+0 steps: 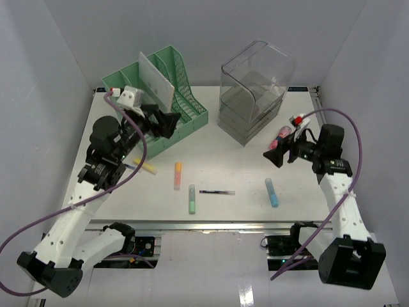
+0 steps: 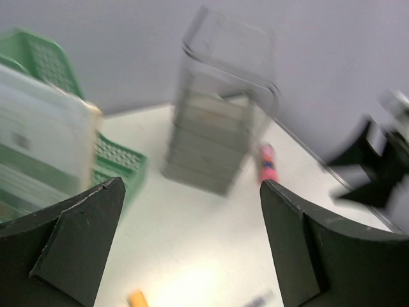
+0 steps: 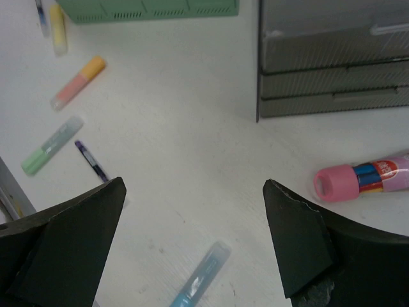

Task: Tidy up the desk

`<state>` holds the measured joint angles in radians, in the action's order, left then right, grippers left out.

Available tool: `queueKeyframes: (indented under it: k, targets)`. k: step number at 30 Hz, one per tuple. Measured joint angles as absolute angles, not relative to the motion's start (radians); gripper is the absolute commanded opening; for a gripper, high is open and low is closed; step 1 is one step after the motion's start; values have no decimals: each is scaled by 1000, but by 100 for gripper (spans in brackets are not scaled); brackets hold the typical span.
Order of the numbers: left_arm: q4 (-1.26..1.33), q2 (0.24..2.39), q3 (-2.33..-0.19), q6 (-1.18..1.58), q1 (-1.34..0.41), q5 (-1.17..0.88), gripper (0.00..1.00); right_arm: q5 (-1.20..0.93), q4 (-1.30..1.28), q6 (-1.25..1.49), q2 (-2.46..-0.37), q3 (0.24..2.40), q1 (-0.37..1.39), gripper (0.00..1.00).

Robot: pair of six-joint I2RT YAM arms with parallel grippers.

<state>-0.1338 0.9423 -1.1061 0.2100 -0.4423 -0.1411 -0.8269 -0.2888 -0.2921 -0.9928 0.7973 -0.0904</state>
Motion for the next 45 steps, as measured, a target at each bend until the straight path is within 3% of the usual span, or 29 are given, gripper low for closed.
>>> queueKeyframes:
  k: [7,11,26,33,45]
  targets:
    - [-46,757,-739,483,-443,-365,98,-797,-59,76,-1232,980,-91,98]
    - [-21,696,-636,591,-443,-408,98,-812,123,263,-1358,978,-93,83]
    - [40,634,-617,682,-443,-414,98,-874,628,694,-1661,946,-185,58]
    - [37,649,-617,685,-443,-401,98,-887,822,879,-1847,947,-192,55]
    - [37,691,-618,699,-443,-396,98,-893,1116,1133,-1979,999,-191,52]
